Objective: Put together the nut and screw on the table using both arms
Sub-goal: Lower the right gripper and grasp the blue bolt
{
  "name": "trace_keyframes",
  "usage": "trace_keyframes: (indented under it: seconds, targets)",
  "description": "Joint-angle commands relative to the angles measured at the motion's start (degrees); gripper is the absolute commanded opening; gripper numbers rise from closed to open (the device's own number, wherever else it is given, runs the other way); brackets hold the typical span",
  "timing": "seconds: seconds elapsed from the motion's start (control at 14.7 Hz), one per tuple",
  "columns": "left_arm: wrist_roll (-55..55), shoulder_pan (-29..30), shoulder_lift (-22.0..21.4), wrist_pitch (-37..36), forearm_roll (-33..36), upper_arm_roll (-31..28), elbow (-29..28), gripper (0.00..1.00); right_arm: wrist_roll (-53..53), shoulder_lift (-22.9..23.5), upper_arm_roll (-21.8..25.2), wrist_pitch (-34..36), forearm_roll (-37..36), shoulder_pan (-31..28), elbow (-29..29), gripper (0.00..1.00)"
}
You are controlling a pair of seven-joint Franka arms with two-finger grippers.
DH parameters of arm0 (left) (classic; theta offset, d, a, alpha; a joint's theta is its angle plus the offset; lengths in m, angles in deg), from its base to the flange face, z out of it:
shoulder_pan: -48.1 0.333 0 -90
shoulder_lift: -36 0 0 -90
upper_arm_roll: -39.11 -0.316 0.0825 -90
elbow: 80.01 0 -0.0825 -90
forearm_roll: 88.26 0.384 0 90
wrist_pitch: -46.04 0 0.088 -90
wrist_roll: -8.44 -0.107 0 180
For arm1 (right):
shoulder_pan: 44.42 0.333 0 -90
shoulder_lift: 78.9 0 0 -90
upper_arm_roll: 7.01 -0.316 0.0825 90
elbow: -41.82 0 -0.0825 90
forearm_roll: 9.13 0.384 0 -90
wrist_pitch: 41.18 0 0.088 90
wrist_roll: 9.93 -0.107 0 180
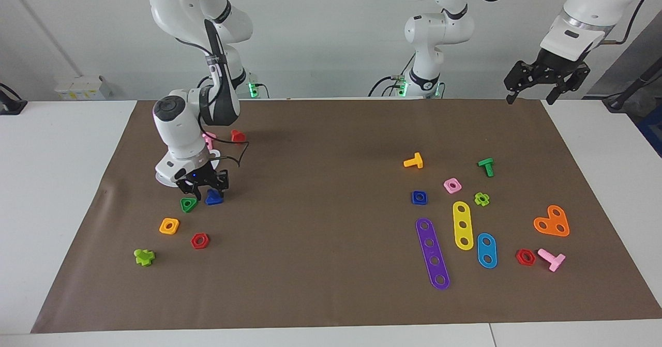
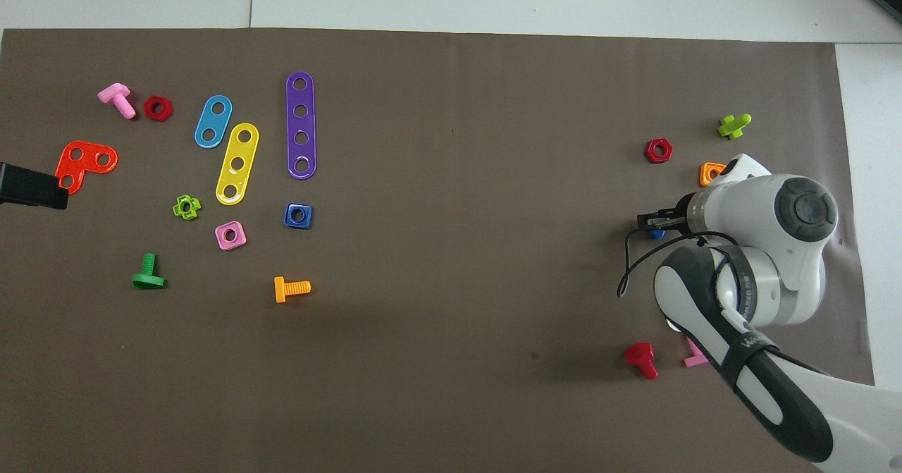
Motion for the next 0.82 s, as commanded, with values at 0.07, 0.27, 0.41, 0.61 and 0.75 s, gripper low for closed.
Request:
trace_keyframes:
  seconds: [0.07,0.27,0.41,0.61,0.75]
  targets:
    - [-0.3,0.8,-1.6,-0.2,0.1,0.5,-1.6,1.00,1.2,0.3,-0.3,-1.4,0.1,-0.6,0.4,0.44]
    - [-0.3,0.8,-1.6,-0.2,0.1,0.5,-1.6,1.00,0.9,0.2,-0.3,-1.3,0.2,-0.6,0.4,0.00]
    - [-0.3,0.8,-1.6,-0.2,0.1,0.5,-1.5,1.00,-0.2,0.3,-0.3,-1.1,0.3,-0.6,0.3,0.00]
    - [-0.3,0.8,-1.6,-0.2,0.1,0.5,-1.5,1.00,-1.0,-0.1,-0.3,0.9,0.3,-0.1,-1.6,0.00]
    - [-0.3,0.8,-1.6,-0.2,0.1,0.5,-1.5,1.00,-4.3,-1.4,-0.3,6.2,0.3,0.4,-5.1,0.00]
